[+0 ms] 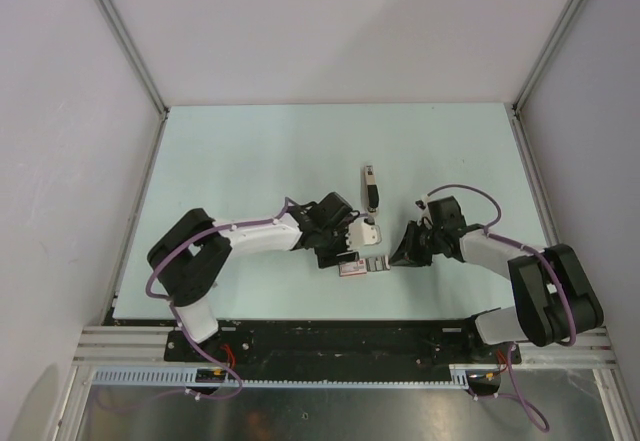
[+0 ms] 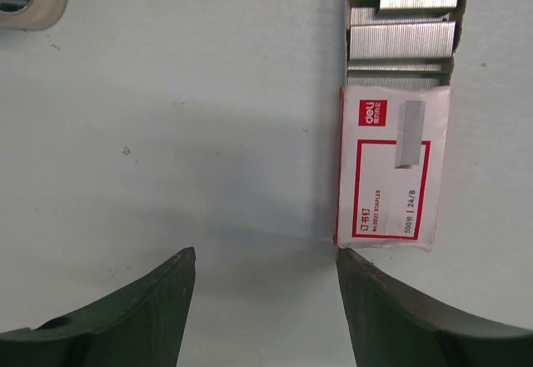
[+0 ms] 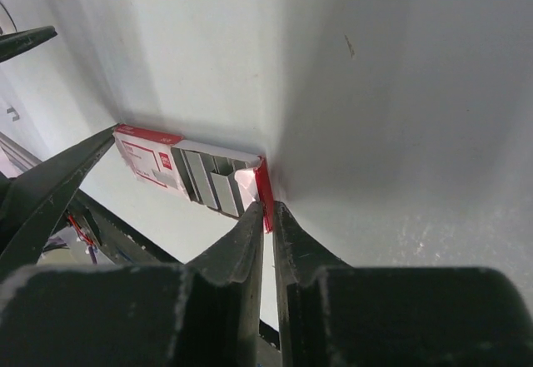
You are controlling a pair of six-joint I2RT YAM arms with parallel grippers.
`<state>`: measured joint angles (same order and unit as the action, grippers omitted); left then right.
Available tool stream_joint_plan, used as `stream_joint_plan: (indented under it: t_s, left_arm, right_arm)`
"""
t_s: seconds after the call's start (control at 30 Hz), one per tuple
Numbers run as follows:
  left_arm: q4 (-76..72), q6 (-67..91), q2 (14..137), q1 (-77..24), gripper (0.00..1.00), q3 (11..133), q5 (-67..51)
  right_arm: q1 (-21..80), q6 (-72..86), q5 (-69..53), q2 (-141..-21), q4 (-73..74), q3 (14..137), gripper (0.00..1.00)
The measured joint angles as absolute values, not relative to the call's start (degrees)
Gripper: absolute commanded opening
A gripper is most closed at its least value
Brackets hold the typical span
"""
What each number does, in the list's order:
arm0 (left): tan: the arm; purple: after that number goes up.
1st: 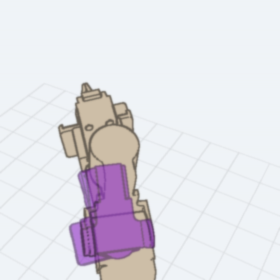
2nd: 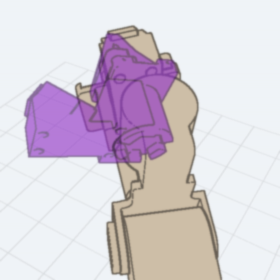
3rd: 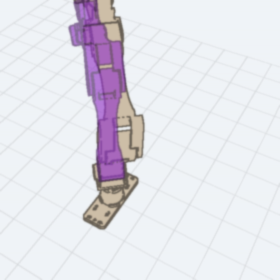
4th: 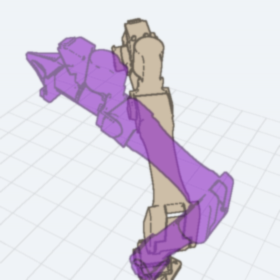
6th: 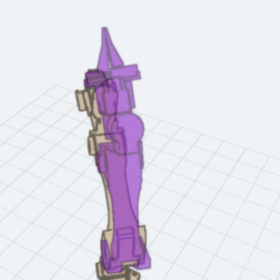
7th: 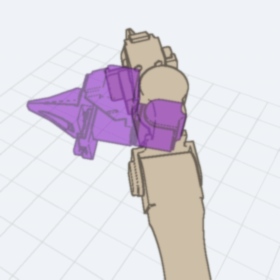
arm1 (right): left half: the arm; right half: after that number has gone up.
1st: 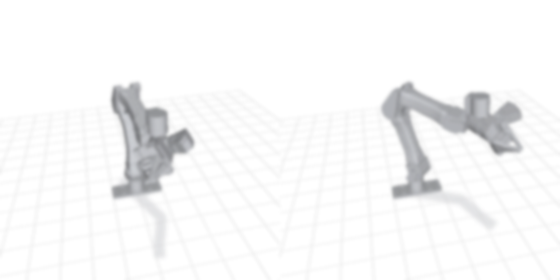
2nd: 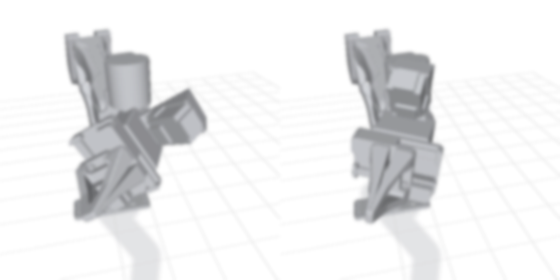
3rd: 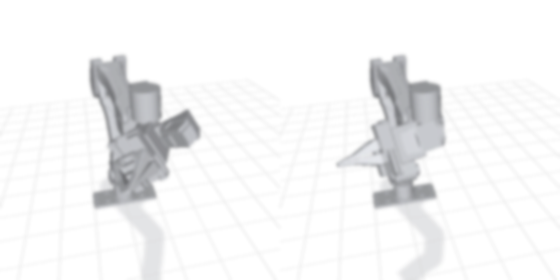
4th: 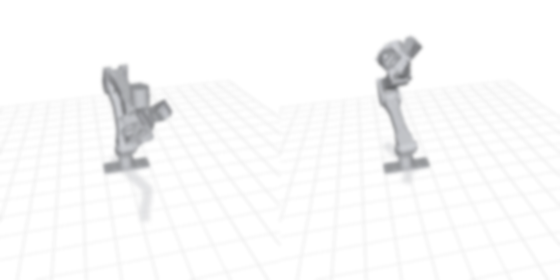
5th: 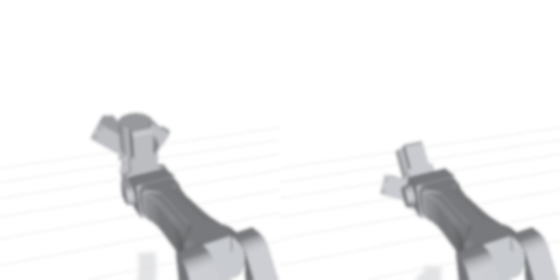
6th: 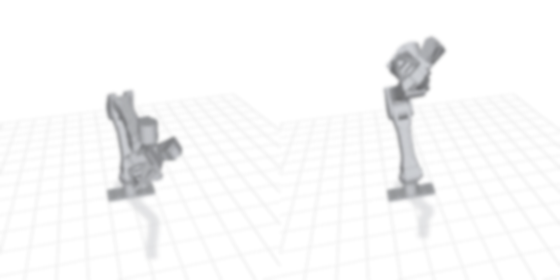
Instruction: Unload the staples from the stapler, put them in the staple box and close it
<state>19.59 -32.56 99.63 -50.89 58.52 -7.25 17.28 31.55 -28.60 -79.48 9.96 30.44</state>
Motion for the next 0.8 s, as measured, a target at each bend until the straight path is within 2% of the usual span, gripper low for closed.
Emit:
stream_joint_plan:
  t_s: [0.8]
  left_arm:
    - [18.92,-32.49,100.64,-51.33,0.73,59.48,-7.09]
  right_arm:
    - [21.54,35.97,-28.99,-81.73,3.31,29.32,0.09]
